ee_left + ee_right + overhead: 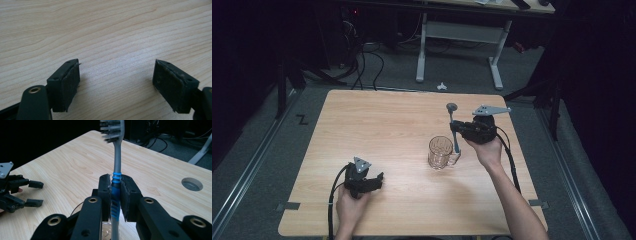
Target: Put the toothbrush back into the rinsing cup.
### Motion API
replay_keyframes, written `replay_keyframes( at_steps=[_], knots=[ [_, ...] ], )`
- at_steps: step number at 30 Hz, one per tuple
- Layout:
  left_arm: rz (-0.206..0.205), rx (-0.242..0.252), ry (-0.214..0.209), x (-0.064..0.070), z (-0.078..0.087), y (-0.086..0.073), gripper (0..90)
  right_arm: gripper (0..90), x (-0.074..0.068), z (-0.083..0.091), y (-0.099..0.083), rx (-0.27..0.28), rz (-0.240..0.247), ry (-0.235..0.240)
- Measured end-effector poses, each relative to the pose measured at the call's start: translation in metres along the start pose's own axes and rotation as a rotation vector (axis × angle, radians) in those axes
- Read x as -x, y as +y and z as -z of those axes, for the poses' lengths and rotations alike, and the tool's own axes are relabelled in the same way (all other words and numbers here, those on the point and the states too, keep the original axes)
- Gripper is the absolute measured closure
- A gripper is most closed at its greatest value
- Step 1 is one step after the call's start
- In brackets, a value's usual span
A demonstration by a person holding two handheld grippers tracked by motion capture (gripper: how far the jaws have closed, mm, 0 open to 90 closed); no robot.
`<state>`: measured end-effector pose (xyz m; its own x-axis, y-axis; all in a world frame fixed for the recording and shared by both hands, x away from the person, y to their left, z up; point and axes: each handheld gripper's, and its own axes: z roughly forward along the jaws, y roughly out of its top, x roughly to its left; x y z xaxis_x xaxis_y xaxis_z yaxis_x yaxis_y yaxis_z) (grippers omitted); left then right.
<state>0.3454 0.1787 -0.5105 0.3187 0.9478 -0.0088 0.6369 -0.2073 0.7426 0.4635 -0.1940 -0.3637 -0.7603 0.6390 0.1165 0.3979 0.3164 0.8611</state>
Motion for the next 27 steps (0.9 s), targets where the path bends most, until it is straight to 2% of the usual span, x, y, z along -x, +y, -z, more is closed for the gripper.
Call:
replay_keyframes(
  at_steps=[20, 27],
  knots=[
    [0.000, 0.001, 0.000, 0.000, 0.000, 0.000, 22.5, 79.5, -0.002, 0.012, -0.008, -0.004, 0.018, -0.006],
    [0.000, 0.001, 0.000, 0.000, 0.000, 0.000, 22.4, 79.6, 0.000, 0.014, -0.013, -0.006, 0.005, -0.008]
  ],
)
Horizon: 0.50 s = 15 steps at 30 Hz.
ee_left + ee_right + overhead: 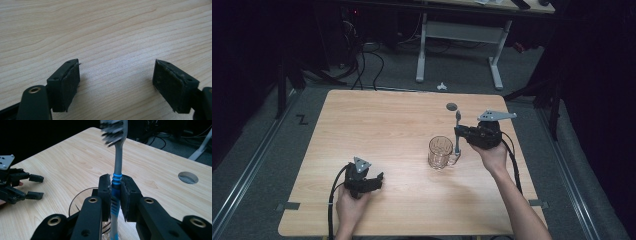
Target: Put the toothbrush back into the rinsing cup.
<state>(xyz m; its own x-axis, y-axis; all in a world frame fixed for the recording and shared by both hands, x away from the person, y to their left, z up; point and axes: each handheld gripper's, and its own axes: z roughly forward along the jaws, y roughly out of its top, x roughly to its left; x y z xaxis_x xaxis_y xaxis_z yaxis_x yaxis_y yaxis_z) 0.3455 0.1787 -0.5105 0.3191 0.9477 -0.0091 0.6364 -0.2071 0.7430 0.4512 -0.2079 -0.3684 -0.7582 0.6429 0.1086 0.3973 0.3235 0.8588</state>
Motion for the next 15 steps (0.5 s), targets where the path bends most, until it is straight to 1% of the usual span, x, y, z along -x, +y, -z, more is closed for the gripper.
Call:
replay_keyframes(
  at_steps=[6, 15],
  knots=[
    [0.000, 0.000, 0.000, 0.0000, 0.0000, 0.0000, 22.4, 79.5, 0.0009, 0.0012, -0.0029, -0.002, -0.002, -0.002],
    [0.000, 0.000, 0.000, 0.0000, 0.0000, 0.0000, 22.5, 79.6, -0.0016, 0.0038, -0.0053, -0.004, 0.014, -0.007]
  ],
)
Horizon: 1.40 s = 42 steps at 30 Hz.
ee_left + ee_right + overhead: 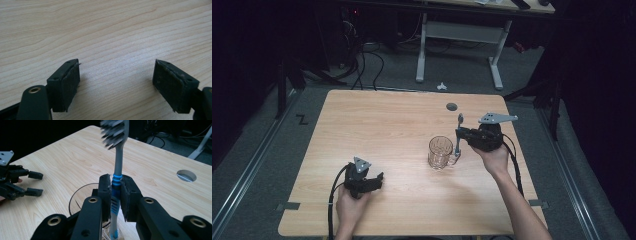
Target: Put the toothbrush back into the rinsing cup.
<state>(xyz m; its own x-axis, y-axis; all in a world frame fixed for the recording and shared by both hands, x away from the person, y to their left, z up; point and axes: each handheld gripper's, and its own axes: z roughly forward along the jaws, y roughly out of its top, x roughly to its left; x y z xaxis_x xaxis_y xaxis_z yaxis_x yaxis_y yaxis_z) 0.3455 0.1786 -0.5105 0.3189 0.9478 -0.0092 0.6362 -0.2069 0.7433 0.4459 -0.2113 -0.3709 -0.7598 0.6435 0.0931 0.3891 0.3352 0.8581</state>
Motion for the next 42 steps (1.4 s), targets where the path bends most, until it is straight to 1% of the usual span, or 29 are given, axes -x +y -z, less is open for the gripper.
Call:
replay_keyframes(
  at_steps=[6, 11, 16, 22, 28, 34, 42],
  knots=[
    [0.000, 0.000, 0.000, 0.000, 0.000, 0.000, 22.5, 79.5, 0.001, 0.001, -0.004, -0.002, -0.009, 0.002],
    [0.000, 0.000, 0.000, 0.000, 0.000, 0.000, 22.5, 79.5, 0.002, 0.005, -0.008, 0.008, -0.018, 0.001],
    [0.000, 0.000, 0.000, 0.000, 0.000, 0.000, 22.5, 79.6, 0.003, 0.005, -0.009, 0.003, -0.024, 0.001],
    [0.000, 0.000, 0.000, 0.000, 0.000, 0.000, 22.4, 79.5, 0.001, 0.007, -0.011, 0.001, -0.013, -0.005],
    [0.000, 0.000, 0.000, 0.000, 0.000, 0.000, 22.4, 79.5, 0.001, 0.009, -0.014, 0.002, -0.015, -0.007],
    [0.000, 0.000, 0.000, 0.000, 0.000, 0.000, 22.5, 79.4, 0.002, 0.009, -0.020, -0.010, -0.025, -0.012],
    [0.000, 0.000, 0.000, 0.000, 0.000, 0.000, 22.5, 79.4, 0.001, 0.007, -0.022, -0.022, -0.018, -0.016]
  ],
)
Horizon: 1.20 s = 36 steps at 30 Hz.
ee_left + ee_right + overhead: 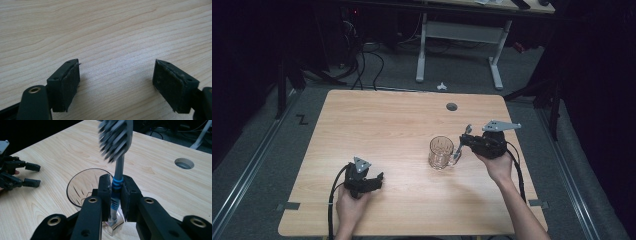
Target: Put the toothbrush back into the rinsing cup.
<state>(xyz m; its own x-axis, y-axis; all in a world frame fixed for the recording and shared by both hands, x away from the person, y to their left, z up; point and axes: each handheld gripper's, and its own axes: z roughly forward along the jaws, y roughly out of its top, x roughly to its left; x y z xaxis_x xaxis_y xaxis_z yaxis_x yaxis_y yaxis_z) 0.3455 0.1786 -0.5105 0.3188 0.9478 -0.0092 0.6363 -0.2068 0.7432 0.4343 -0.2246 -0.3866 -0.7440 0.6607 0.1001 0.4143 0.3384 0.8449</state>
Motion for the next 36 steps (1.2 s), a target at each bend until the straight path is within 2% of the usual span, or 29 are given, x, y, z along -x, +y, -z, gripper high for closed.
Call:
replay_keyframes(
  at_steps=[6, 16, 29, 36],
  knots=[
    [0.000, 0.000, 0.000, 0.000, 0.000, 0.000, 22.4, 79.5, -0.004, -0.004, -0.001, -0.015, 0.019, -0.011],
    [0.000, 0.000, 0.000, 0.000, 0.000, 0.000, 22.4, 79.4, -0.004, -0.010, -0.003, -0.027, 0.021, -0.012],
    [0.000, 0.000, 0.000, 0.000, 0.000, 0.000, 22.4, 79.3, 0.000, -0.019, -0.012, -0.048, -0.014, -0.001],
    [0.000, 0.000, 0.000, 0.000, 0.000, 0.000, 22.5, 79.4, 0.000, -0.022, -0.013, -0.057, -0.011, 0.000]
  ],
)
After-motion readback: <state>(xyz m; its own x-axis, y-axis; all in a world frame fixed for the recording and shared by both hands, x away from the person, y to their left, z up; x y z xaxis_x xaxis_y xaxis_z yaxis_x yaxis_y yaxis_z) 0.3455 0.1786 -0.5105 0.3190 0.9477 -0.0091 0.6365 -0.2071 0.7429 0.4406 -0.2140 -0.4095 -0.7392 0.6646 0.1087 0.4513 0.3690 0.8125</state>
